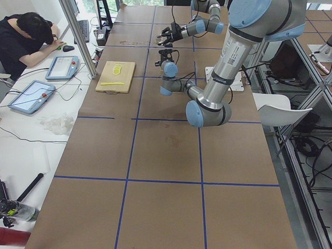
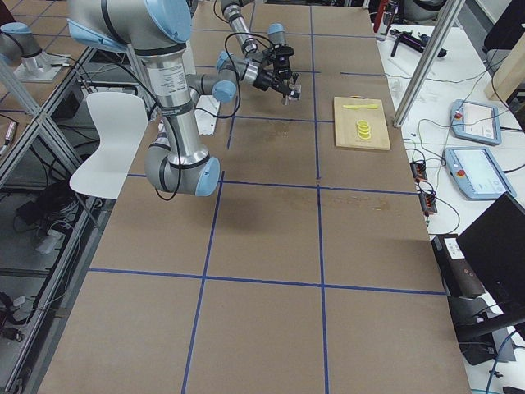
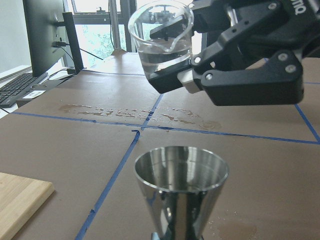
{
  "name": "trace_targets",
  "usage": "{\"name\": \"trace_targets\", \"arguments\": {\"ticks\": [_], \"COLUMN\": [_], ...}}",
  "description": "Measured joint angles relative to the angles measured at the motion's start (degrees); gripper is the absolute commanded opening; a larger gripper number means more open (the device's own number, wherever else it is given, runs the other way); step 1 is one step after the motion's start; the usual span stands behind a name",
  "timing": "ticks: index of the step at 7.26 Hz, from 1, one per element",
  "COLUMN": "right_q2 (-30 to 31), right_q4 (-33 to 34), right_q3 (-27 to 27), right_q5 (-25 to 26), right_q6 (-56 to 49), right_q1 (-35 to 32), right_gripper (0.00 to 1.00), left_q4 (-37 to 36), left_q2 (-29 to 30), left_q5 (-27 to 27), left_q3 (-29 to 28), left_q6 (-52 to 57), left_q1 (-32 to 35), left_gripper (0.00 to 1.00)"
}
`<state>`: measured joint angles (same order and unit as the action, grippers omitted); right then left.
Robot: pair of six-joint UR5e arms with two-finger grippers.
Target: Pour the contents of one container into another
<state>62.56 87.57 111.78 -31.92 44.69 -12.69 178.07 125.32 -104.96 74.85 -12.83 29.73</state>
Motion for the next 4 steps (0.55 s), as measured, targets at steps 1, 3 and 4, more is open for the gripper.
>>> {"name": "trace_targets", "arguments": {"ticks": [1,3,4], "right_q2": [0.0,-0.2,-0.4], "right_q4": [0.1,0.3,0.7], "right_q3": [-0.1,-0.2,-0.2], "right_q5": [0.0,0.1,0.2], "right_q6": [-0.8,-3.2,-3.7], "right_q1": [0.1,0.4,0.5], "right_gripper": [0.00,0.00,0.00], "left_q4": [0.0,0.0,0.0], "left_q2": [0.2,0.3,0.3], "left_q5": [0.1,0.2,0.2], "left_q3": [0.0,-0.1,-0.1], "left_q6": [0.0,0.0,0.0], "left_q1": [-0.1,-0.3,-0.3], "left_gripper": [0.00,0.00,0.00]}}
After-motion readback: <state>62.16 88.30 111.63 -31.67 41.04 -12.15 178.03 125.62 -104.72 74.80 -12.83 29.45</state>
